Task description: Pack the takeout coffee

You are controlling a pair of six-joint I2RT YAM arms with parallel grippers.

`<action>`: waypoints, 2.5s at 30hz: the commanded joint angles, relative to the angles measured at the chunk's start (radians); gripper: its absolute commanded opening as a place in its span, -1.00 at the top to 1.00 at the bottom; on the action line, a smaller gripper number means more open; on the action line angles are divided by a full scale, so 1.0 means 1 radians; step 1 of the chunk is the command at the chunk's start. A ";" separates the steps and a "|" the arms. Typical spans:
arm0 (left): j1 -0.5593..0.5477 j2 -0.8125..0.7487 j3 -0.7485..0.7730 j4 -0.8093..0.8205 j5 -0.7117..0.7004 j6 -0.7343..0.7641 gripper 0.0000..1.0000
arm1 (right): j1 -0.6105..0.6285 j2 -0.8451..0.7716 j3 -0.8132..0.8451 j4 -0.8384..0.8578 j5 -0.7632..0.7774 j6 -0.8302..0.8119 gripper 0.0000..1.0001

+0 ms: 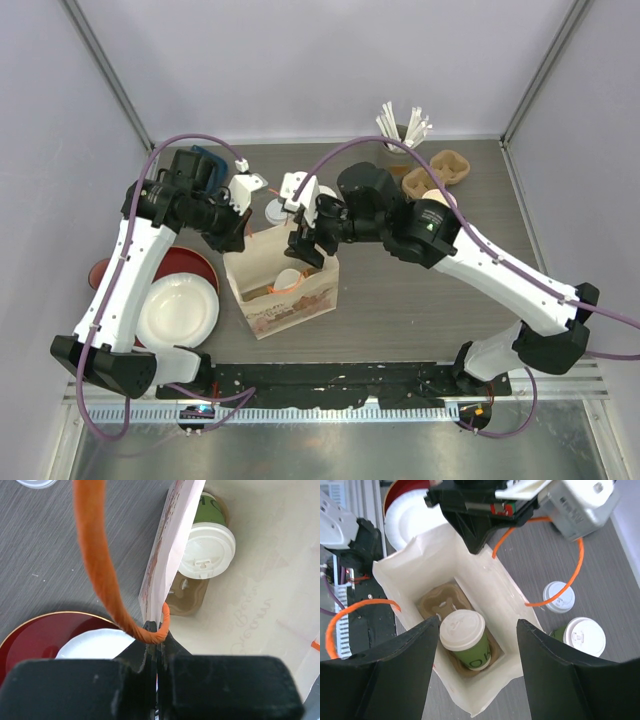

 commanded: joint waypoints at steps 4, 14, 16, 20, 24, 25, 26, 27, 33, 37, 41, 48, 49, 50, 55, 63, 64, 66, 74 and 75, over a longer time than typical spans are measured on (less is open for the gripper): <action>-0.003 -0.026 0.012 -0.134 -0.020 0.015 1.00 | -0.023 -0.093 0.094 0.144 -0.049 0.092 -0.38; -0.003 -0.055 -0.025 -0.136 -0.041 -0.028 1.00 | -0.307 -0.098 0.199 0.219 0.137 0.242 -0.37; -0.003 -0.062 -0.031 -0.137 -0.052 -0.033 1.00 | -0.391 -0.060 0.197 0.227 0.089 0.271 -0.37; -0.001 -0.074 -0.051 -0.147 -0.075 -0.031 1.00 | -0.482 0.038 0.200 0.216 0.073 0.236 -0.36; -0.001 -0.089 -0.066 -0.165 -0.118 -0.027 1.00 | -0.555 0.166 0.203 0.213 -0.082 0.209 -0.29; 0.000 -0.101 -0.068 -0.165 -0.139 -0.027 1.00 | -0.554 0.219 0.208 0.208 -0.095 0.190 -0.27; 0.000 -0.108 -0.071 -0.168 -0.152 -0.027 1.00 | -0.554 0.244 0.220 0.192 -0.095 0.176 -0.26; 0.002 -0.114 -0.075 -0.170 -0.162 -0.027 1.00 | -0.554 0.267 0.229 0.181 -0.131 0.135 -0.25; 0.038 -0.149 -0.108 -0.193 -0.192 -0.015 1.00 | -0.548 0.443 0.294 0.093 -0.248 0.038 -0.21; 0.063 -0.169 -0.125 -0.197 -0.213 -0.005 1.00 | -0.513 0.506 0.312 0.058 -0.227 -0.046 -0.22; 0.083 -0.170 -0.146 -0.197 -0.238 -0.002 1.00 | -0.463 0.546 0.337 0.009 -0.173 -0.115 -0.23; 0.121 -0.178 -0.125 -0.217 -0.225 0.002 1.00 | -0.408 0.617 0.375 -0.137 -0.066 -0.249 -0.18; 0.123 -0.178 -0.125 -0.217 -0.219 0.004 1.00 | -0.410 0.632 0.392 -0.172 -0.069 -0.252 -0.18; 0.124 -0.177 -0.122 -0.219 -0.219 0.004 1.00 | -0.408 0.638 0.398 -0.186 -0.067 -0.258 -0.18; 0.129 -0.169 -0.117 -0.222 -0.204 0.002 1.00 | -0.391 0.644 0.393 -0.195 -0.029 -0.275 -0.21; 0.131 -0.166 -0.111 -0.222 -0.181 0.004 1.00 | -0.368 0.658 0.352 -0.148 0.059 -0.287 -0.21; 0.129 -0.166 -0.111 -0.223 -0.181 0.005 1.00 | -0.364 0.661 0.357 -0.139 0.054 -0.295 -0.20; 0.129 -0.164 -0.109 -0.222 -0.179 0.007 1.00 | -0.358 0.667 0.363 -0.137 0.039 -0.309 -0.19; 0.129 -0.170 -0.111 -0.231 -0.163 0.013 1.00 | -0.336 0.713 0.387 -0.148 0.083 -0.325 -0.14; 0.129 -0.172 -0.111 -0.232 -0.161 0.016 1.00 | -0.336 0.720 0.378 -0.142 0.094 -0.325 -0.12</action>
